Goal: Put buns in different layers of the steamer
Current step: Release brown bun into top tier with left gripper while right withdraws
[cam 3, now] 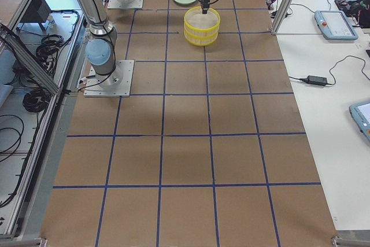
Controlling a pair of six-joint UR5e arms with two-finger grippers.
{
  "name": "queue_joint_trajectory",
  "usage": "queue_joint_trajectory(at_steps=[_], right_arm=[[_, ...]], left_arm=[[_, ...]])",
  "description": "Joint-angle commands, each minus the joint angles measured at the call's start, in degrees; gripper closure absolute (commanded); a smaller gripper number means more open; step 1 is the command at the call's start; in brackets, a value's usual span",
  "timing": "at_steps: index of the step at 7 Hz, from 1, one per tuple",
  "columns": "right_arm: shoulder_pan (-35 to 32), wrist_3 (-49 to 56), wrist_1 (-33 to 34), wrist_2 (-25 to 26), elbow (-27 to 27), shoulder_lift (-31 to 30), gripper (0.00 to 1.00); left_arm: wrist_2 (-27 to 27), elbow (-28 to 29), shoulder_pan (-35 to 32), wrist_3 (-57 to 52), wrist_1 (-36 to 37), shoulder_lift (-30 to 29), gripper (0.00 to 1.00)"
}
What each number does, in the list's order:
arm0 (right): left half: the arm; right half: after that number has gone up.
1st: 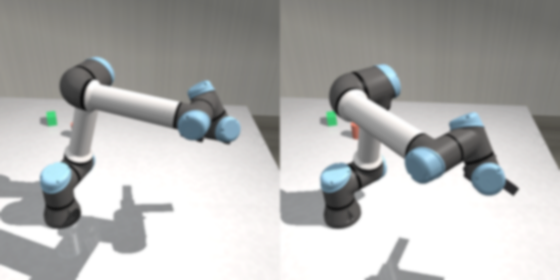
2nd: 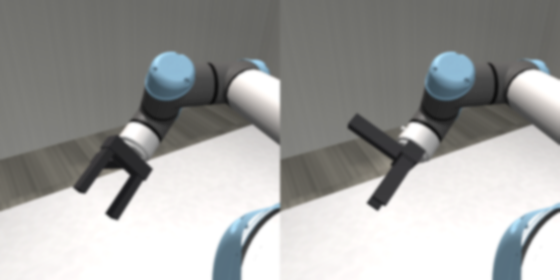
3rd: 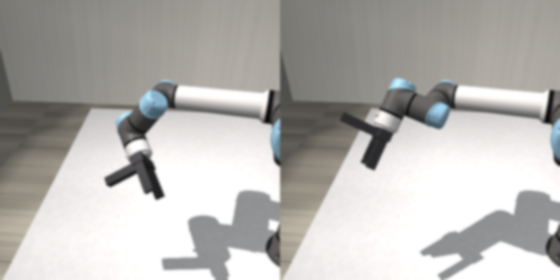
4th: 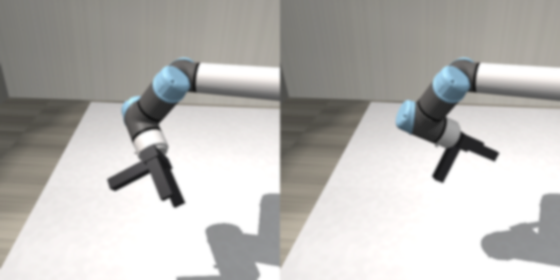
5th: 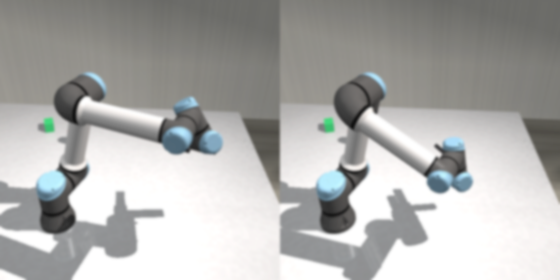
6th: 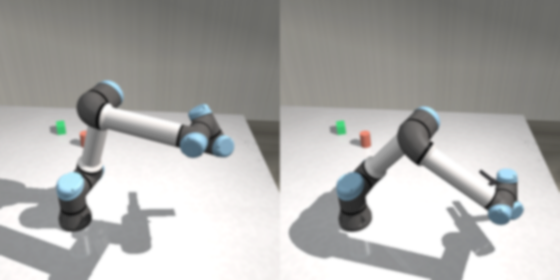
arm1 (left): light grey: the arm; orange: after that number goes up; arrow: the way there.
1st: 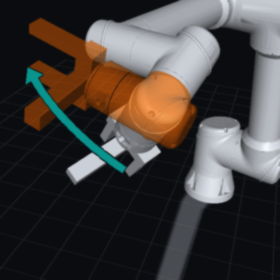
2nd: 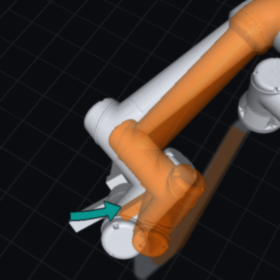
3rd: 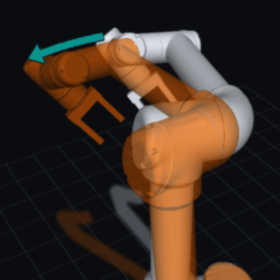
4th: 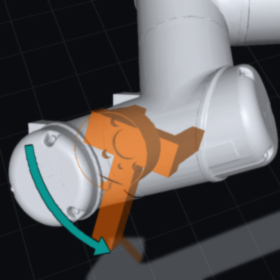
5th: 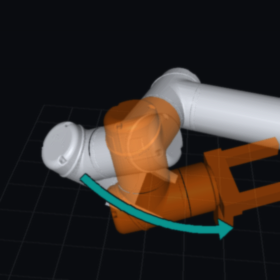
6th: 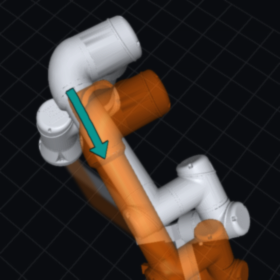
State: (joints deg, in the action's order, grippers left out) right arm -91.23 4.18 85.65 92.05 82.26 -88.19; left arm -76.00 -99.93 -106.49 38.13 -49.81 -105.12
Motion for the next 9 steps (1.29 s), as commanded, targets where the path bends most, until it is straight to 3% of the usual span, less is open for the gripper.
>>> queue_joint_trajectory(at_steps=[1, 2, 4, 7, 9], right_arm=[[0.26, 2.84, -0.58, -3.43, 1.75, -0.76, 0.06], [0.00, 1.89, -0.40, -4.33, 1.94, -0.93, 0.01], [0.35, 1.35, -1.10, -3.46, 2.11, -1.63, 0.00], [0.88, 1.36, -1.10, -3.46, 2.29, -1.81, 0.00], [0.88, 1.27, -1.01, -3.20, 2.29, -1.90, 0.00]], left_arm=[[-0.38, -0.09, -1.18, 1.25, 1.56, -1.06, 0.11], [-0.47, -0.18, -1.18, 1.16, 1.56, -0.97, 0.04], [-0.90, -0.97, -0.74, -5.56, 1.56, -0.53, 0.03], [-5.83, -0.79, -0.39, -9.55, 1.56, -0.53, 0.02], [-7.83, -0.79, 2.83, -23.01, 0.42, 0.60, 0.00]])
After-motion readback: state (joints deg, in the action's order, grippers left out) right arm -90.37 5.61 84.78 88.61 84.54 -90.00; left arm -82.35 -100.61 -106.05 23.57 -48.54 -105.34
